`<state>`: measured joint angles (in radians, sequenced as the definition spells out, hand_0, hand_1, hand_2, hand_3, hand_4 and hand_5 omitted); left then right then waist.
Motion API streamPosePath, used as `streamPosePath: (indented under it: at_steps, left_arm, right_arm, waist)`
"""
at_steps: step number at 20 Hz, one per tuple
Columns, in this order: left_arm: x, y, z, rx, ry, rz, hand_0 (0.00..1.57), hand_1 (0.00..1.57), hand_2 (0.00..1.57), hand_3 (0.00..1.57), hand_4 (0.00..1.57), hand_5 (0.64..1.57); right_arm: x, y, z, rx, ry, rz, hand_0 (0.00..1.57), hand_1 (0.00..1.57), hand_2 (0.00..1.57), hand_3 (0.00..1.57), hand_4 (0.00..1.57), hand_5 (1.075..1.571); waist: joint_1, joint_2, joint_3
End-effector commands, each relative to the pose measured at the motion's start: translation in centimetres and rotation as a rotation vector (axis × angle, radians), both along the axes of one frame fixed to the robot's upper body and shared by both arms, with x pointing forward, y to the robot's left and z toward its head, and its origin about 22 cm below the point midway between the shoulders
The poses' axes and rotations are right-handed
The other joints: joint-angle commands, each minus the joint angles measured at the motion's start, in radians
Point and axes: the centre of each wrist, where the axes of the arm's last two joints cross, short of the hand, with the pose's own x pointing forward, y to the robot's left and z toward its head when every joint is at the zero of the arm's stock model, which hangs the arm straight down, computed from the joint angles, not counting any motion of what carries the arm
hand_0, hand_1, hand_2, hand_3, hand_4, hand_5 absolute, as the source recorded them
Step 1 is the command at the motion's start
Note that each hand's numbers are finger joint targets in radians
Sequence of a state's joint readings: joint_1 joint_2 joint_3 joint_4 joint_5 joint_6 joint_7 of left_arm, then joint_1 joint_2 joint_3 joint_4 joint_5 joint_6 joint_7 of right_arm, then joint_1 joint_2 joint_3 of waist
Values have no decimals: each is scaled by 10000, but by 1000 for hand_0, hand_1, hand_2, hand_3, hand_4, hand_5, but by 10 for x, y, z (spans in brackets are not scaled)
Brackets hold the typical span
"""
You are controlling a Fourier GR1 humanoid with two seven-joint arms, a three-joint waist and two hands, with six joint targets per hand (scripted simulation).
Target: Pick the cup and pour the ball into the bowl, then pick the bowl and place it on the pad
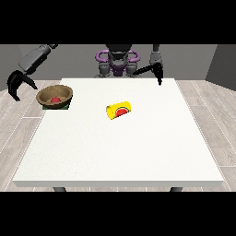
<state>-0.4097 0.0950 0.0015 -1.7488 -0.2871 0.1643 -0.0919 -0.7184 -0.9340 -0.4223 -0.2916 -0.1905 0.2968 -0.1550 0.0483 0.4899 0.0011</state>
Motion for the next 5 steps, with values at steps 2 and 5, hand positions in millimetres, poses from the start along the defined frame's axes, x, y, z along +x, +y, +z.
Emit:
streamPosePath:
  at_steps: [2,5]
  left_arm:
    - [-2,5,-25,-19,546,28,0,0,0,0,0,1569]
    - [11,5,-41,-175,1147,208,0,0,0,0,0,1569]
  right_arm:
    - [-12,-15,21,80,239,163,0,0,256,213,0,1504]
    - [-15,-24,75,313,-210,910,0,0,189,288,0,1503]
  waist:
    - [-155,-591,-6]
    - [-352,-1241,-22]
